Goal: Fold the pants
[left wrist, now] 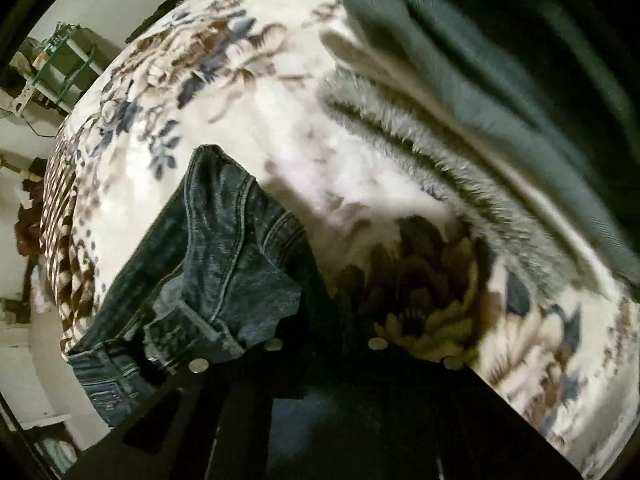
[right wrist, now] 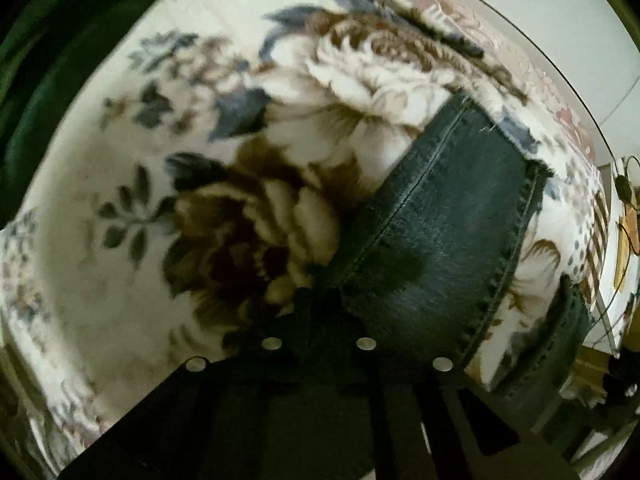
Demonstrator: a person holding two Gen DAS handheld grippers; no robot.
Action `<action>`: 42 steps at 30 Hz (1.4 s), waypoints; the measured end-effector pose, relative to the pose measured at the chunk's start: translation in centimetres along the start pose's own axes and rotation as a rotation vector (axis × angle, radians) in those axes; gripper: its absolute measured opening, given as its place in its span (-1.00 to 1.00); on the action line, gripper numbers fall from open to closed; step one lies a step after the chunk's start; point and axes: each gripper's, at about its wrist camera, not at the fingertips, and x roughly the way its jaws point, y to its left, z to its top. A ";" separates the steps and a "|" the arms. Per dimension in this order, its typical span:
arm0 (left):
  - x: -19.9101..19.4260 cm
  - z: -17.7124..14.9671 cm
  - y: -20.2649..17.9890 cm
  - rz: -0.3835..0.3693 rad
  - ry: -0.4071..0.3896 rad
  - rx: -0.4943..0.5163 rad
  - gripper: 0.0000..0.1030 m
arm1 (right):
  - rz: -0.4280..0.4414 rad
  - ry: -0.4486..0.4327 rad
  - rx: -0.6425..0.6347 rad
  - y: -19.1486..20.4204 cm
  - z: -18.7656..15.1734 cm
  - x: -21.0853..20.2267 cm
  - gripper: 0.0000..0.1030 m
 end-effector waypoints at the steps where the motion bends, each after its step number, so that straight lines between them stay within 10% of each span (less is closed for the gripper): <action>1: -1.3 -0.6 0.5 -0.017 -0.012 -0.001 -0.85 | 0.027 -0.013 -0.008 -0.5 -0.3 -1.3 -0.88; 14: -5.3 -7.4 15.3 -0.214 -0.066 -0.209 -0.86 | 0.224 -0.136 -0.146 -12.8 -6.9 -14.5 -0.91; 21: 1.5 -14.9 22.7 -0.180 0.007 -0.305 -0.88 | 0.190 -0.049 -0.160 -20.3 -12.3 -10.1 -0.92; 28: 4.8 -17.3 21.7 -0.141 0.017 -0.212 -0.86 | 0.098 0.037 -0.279 -21.4 -13.7 -4.0 -0.91; 33: 1.6 -17.9 19.1 -0.133 -0.039 -0.127 -0.82 | 0.122 0.093 -0.267 -22.8 -12.9 -4.8 -0.34; 39: 2.0 -17.1 17.8 -0.198 -0.013 -0.117 0.17 | 0.083 -0.082 -0.452 -20.1 -11.7 -8.0 0.17; 42: 2.7 -16.5 17.7 -0.206 0.022 -0.147 0.29 | 0.050 -0.090 -0.514 -17.6 -11.3 -7.7 0.24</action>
